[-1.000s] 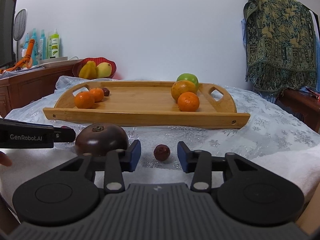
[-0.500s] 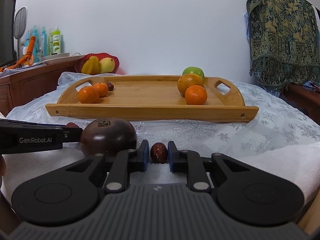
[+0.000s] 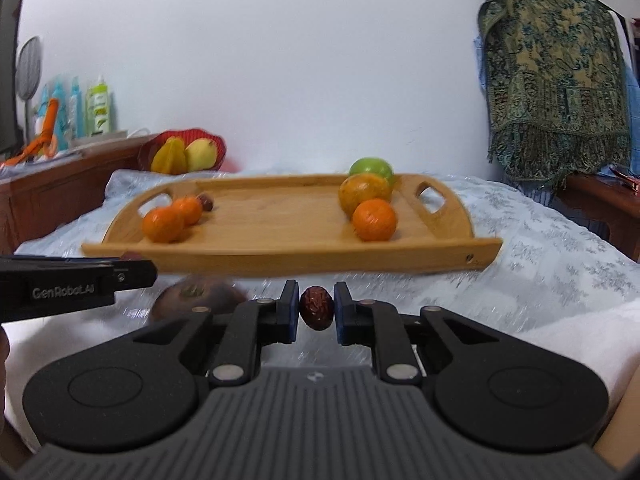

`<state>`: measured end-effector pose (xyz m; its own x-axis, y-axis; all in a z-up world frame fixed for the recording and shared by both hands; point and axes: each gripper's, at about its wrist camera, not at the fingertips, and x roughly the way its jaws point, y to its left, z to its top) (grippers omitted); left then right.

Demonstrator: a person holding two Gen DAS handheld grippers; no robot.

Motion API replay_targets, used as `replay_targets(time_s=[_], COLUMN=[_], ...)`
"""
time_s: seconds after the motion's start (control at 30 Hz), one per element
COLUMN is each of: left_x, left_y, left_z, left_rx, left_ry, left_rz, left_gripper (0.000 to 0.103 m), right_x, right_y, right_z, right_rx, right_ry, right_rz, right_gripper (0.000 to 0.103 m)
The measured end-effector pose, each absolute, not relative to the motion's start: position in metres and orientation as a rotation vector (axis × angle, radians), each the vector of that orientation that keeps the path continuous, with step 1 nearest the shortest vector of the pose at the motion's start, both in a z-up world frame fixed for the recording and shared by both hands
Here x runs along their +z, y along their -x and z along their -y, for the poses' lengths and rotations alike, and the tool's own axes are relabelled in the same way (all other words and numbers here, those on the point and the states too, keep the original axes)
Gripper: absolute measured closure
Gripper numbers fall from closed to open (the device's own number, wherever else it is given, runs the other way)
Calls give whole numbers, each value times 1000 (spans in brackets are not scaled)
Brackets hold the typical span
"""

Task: Organize fruits
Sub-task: 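Carry both red dates over the tray and lower them beside the mandarins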

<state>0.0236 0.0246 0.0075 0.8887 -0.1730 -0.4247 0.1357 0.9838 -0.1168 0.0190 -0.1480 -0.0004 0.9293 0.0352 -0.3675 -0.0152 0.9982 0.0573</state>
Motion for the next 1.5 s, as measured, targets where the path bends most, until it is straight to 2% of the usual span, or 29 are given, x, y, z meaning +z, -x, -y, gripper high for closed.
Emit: replay_targets(time_s=[0.33,0.9,1.5], left_x=[27,24,11], left_y=[-60,-135,-141], left_z=[-20,5,10], left_rx=[-156,-157,-170], left_ry=[85,18,10], left_rz=[-449,-585,-604], left_gripper=[76,76,76], right_x=[24,11,4], right_y=[-68,-137,-152], right_z=[181,222,234], right_rx=[-68,-78,-60], right_ry=[-49,-110,-193], right_rz=[-371,-485,-538], right_gripper=[82,81,81])
